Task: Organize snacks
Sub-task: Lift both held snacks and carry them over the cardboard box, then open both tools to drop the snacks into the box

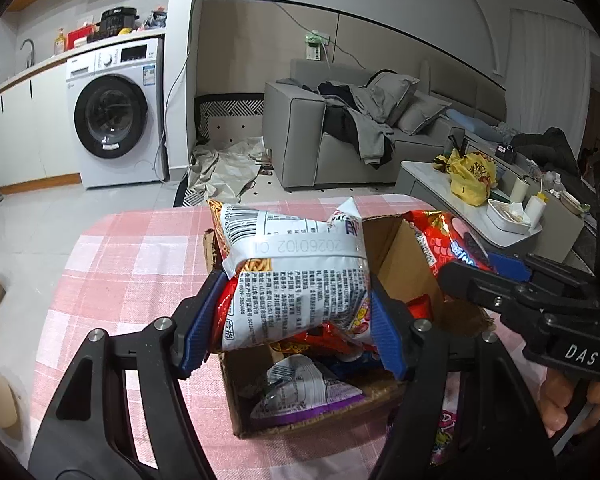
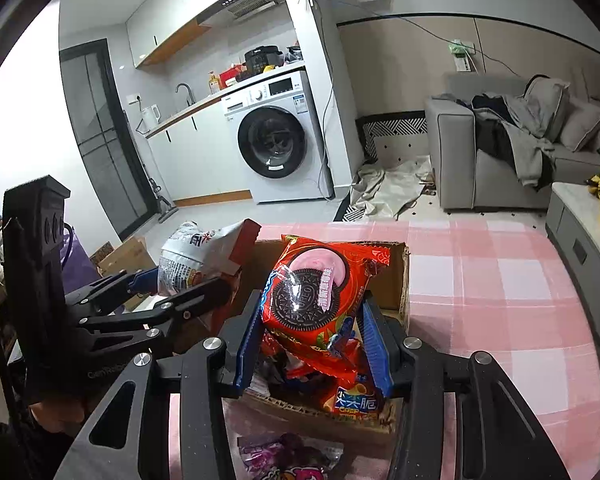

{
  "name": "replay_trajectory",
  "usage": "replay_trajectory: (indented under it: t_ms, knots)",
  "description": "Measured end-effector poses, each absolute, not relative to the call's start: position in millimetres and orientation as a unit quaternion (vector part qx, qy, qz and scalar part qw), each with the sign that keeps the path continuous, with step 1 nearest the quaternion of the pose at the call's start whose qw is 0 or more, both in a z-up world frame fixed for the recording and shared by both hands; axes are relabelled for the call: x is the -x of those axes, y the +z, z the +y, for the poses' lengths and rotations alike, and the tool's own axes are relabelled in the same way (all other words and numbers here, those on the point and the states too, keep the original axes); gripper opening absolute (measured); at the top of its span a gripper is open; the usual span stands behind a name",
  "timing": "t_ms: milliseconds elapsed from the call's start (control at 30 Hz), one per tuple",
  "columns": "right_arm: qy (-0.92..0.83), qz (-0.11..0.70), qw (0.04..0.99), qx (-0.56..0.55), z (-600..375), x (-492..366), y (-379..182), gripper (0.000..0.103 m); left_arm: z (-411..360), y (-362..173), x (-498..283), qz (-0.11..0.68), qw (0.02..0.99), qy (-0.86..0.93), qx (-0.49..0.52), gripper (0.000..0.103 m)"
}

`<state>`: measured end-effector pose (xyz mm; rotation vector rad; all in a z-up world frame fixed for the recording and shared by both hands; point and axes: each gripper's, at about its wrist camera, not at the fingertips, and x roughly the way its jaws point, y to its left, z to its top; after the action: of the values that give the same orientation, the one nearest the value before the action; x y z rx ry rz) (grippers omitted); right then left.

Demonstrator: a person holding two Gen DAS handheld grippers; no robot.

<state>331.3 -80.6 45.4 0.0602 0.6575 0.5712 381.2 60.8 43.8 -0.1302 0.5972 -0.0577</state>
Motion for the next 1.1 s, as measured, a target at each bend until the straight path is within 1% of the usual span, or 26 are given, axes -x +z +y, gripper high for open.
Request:
replay_trajectory:
  t_ms: [367, 733, 800, 933, 967, 1033, 1067, 1100]
  knots:
    - [0.268, 0.341, 0.901, -0.023, -74, -358, 25, 0.047, 54, 24, -414, 0.293, 0.954, -0.036, 0.048, 0.066]
    - [0.261, 0.339, 0.904, -0.015, -69, -366, 21, 0.047, 45, 2, -435, 0.313, 0.948, -0.039, 0.048, 0.066]
    - [0.259, 0.334, 0.906, -0.011, -69, -365, 23, 0.050, 46, 0, -436, 0.317, 0.946, -0.040, 0.047, 0.067]
    - [0.256, 0.327, 0.910, -0.004, -72, -358, 28, 0.052, 45, -1, -432, 0.323, 0.944, -0.044, 0.043, 0.068]
    - [0.256, 0.326, 0.910, -0.004, -73, -356, 31, 0.053, 45, -1, -430, 0.327, 0.943, -0.044, 0.041, 0.070]
    - [0.257, 0.323, 0.911, -0.002, -78, -351, 36, 0.062, 44, 2, -423, 0.330, 0.942, -0.045, 0.039, 0.074]
    - [0.258, 0.325, 0.910, -0.001, -80, -348, 38, 0.079, 44, 4, -419, 0.327, 0.943, -0.043, 0.038, 0.081]
    - [0.260, 0.328, 0.908, -0.001, -83, -345, 39, 0.095, 43, 6, -413, 0.323, 0.945, -0.038, 0.037, 0.084]
